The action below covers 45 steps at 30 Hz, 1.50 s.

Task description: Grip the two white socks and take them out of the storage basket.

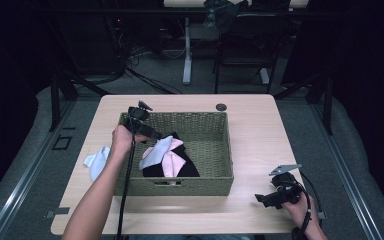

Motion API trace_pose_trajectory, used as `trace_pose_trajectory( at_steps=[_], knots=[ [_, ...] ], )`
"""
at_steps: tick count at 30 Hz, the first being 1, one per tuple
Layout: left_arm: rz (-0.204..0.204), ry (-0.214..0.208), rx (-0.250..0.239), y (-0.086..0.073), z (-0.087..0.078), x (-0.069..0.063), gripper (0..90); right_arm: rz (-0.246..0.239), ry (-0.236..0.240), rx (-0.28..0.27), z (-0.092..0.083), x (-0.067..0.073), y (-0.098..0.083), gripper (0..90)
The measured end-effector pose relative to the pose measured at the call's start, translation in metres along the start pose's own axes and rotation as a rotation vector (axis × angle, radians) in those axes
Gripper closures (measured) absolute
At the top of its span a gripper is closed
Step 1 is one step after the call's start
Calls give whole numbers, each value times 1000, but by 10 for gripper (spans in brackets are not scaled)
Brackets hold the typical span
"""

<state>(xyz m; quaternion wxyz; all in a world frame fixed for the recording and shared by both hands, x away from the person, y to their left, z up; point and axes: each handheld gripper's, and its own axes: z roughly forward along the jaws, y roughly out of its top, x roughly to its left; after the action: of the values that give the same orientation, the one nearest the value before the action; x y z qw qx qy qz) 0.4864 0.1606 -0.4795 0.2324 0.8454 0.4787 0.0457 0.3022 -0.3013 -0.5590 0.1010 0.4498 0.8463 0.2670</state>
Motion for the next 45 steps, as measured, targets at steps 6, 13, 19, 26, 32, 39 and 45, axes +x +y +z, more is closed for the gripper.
trace_pose_trajectory(
  at_steps=[6,13,19,26,32,39,45],
  knots=[
    [2,-25,50,1,19,-5,261,1,-2,-3,0,0,0,32],
    [14,-55,106,1,34,-11,369,2,-1,0,0,0,0,31],
    [31,-84,112,-3,36,-13,685,0,1,-1,0,0,0,31],
    [47,-79,68,-6,20,-13,805,-3,-9,1,0,0,0,32],
    [53,-80,19,-7,-1,-10,809,2,-1,-3,0,0,0,32],
    [62,-83,-21,-8,-25,-7,809,2,-2,-3,0,0,0,32],
    [61,-82,-47,-8,-42,-4,810,4,-2,0,0,0,0,32]
  ],
)
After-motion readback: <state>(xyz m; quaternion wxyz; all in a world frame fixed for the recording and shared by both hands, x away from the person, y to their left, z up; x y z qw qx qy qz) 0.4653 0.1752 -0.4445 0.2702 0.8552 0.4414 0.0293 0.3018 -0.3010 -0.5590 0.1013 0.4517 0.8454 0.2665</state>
